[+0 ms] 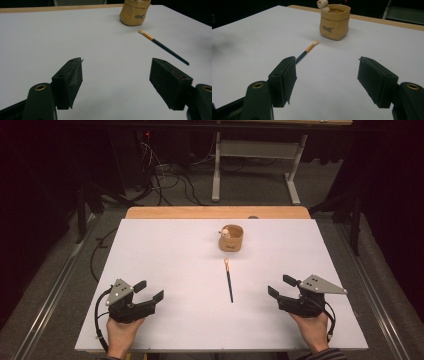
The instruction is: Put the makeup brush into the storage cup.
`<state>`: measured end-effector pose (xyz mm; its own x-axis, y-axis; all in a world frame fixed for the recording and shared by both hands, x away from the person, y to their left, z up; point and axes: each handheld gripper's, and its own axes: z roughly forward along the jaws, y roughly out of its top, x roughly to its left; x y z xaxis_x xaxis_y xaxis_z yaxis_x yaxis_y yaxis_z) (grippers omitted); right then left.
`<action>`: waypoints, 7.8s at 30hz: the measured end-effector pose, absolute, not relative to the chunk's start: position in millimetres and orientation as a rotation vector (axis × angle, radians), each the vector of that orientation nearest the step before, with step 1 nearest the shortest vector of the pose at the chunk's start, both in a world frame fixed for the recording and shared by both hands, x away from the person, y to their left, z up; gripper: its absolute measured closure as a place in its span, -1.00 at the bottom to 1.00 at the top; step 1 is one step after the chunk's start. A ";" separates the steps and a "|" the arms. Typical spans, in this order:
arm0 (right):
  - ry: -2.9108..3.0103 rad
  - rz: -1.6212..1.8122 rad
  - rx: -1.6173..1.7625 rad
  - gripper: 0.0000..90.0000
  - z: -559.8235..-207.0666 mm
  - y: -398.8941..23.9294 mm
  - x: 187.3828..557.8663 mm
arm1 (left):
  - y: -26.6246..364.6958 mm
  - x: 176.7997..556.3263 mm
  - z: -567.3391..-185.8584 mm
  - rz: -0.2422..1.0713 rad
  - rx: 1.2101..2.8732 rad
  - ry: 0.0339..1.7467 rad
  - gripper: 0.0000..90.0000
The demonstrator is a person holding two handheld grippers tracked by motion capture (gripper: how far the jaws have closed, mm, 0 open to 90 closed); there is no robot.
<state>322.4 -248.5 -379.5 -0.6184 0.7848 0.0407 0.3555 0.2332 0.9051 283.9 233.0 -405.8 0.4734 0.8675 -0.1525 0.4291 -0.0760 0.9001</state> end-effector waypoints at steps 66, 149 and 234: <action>2.109 1.385 1.007 -0.26 -356.1 -189.2 376.7 | 231.7 284.4 -406.2 0.545 1.706 1.118 -0.38; 2.239 1.187 1.093 -0.29 -327.8 -115.1 456.5 | 233.9 284.5 -405.1 0.536 1.703 1.111 -0.38; 2.704 0.365 1.292 -0.06 -368.7 -69.5 481.4 | 233.4 284.3 -404.3 0.542 1.698 1.109 -0.38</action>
